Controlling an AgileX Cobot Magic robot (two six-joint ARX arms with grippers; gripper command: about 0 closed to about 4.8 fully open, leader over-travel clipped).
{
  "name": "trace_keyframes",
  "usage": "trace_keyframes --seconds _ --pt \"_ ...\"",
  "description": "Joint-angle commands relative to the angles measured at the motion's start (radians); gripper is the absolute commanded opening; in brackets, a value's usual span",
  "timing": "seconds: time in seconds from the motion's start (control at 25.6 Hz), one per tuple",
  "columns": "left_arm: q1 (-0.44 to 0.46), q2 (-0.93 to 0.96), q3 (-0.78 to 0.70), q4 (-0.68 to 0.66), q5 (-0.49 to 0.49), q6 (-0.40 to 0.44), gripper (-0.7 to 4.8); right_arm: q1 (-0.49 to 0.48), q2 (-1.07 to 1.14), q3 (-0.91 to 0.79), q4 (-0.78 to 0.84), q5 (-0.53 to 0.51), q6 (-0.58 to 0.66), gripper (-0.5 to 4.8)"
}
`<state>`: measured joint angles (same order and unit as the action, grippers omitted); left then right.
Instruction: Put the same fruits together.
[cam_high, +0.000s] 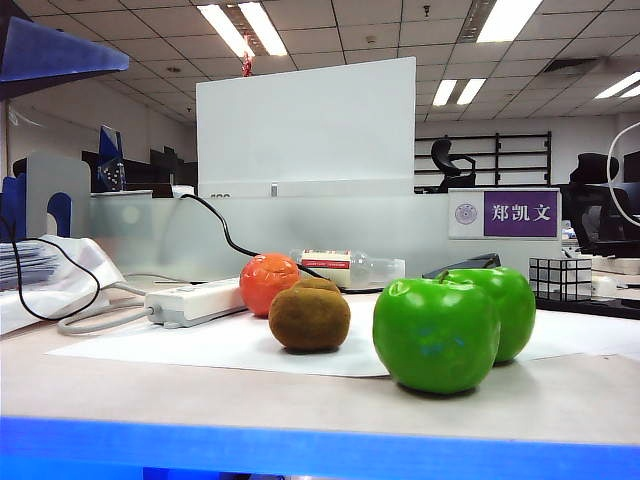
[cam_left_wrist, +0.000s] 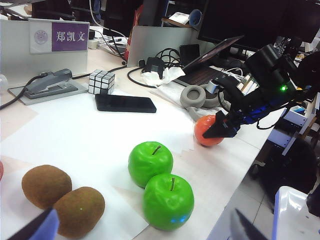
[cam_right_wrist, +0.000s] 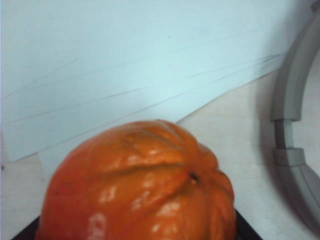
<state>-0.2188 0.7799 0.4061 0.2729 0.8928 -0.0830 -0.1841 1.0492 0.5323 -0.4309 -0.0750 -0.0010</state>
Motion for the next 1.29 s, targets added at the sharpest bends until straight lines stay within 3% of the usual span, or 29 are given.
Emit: trace_keyframes --seconds 0.04,0.31,0.7,0.94,1.17,1.29 --pt "0.0 0.0 0.006 0.014 0.002 0.0 4.58 0.002 -0.002 0.003 0.019 -0.03 -0.019 -0.05" --pt "0.0 0.0 0.006 0.014 0.002 -0.003 4.58 0.002 -0.003 0.028 0.073 -0.046 -0.018 -0.05" --pt "0.0 0.0 0.006 0.013 -0.01 -0.003 4.58 0.015 0.068 0.192 0.19 -0.237 -0.019 -0.05" --pt "-0.001 0.0 0.006 0.01 -0.043 -0.003 4.58 0.116 0.305 0.382 0.211 -0.334 -0.033 -0.05" --pt "0.0 0.0 0.006 -0.01 -0.044 -0.001 4.58 0.258 0.517 0.528 0.283 -0.351 -0.034 -0.05" --pt "0.0 0.0 0.006 -0.01 -0.133 0.032 4.58 0.317 0.601 0.585 0.332 -0.374 -0.032 -0.05"
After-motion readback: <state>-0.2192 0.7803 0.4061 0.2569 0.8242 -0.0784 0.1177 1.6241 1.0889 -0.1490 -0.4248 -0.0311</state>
